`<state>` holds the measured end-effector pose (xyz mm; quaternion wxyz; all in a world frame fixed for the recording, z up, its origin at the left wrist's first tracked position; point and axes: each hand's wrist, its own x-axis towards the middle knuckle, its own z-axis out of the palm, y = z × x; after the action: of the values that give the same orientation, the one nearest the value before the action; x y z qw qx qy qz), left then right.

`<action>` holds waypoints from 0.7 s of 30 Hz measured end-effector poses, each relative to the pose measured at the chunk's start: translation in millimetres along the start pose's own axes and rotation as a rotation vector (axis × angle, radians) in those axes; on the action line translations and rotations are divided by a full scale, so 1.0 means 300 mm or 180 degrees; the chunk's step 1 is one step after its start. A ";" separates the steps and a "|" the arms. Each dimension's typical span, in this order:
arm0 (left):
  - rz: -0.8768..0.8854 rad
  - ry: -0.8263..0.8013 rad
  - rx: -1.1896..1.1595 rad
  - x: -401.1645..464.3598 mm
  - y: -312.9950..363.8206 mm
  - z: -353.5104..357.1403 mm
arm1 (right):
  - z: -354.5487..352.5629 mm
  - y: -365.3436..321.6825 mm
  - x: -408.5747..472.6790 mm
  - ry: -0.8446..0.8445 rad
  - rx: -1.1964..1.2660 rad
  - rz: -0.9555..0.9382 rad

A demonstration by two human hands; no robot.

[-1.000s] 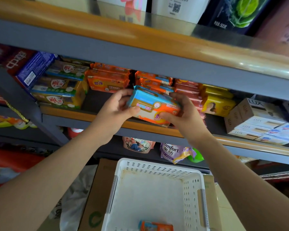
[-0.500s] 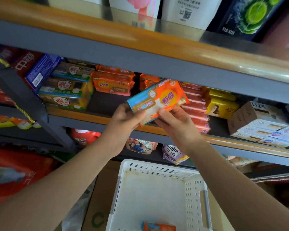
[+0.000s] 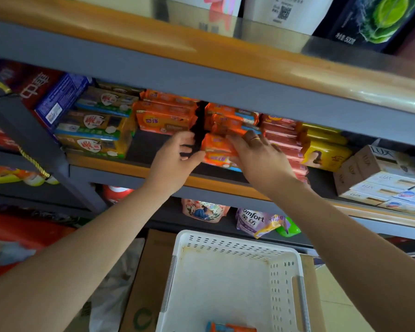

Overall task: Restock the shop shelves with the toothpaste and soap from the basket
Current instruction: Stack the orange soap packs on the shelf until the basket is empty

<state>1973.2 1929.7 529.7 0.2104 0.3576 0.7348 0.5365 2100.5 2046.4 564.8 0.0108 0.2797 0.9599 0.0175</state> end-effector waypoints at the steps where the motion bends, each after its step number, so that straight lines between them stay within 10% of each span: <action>1: 0.0010 -0.0119 0.0197 0.016 -0.008 0.007 | 0.017 -0.005 0.006 -0.0017 -0.0125 0.0004; 13: -0.0236 -0.0775 0.1013 0.154 -0.018 0.087 | 0.119 0.124 0.031 0.0350 0.0918 0.1212; 21: 0.0047 -0.0756 0.1259 0.154 -0.043 0.116 | 0.148 0.141 0.079 0.0226 0.1444 0.0907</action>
<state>1963.1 1984.5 509.2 0.2173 0.4579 0.7931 0.3377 2104.6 2095.9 522.0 -0.0883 0.4065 0.8900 -0.1869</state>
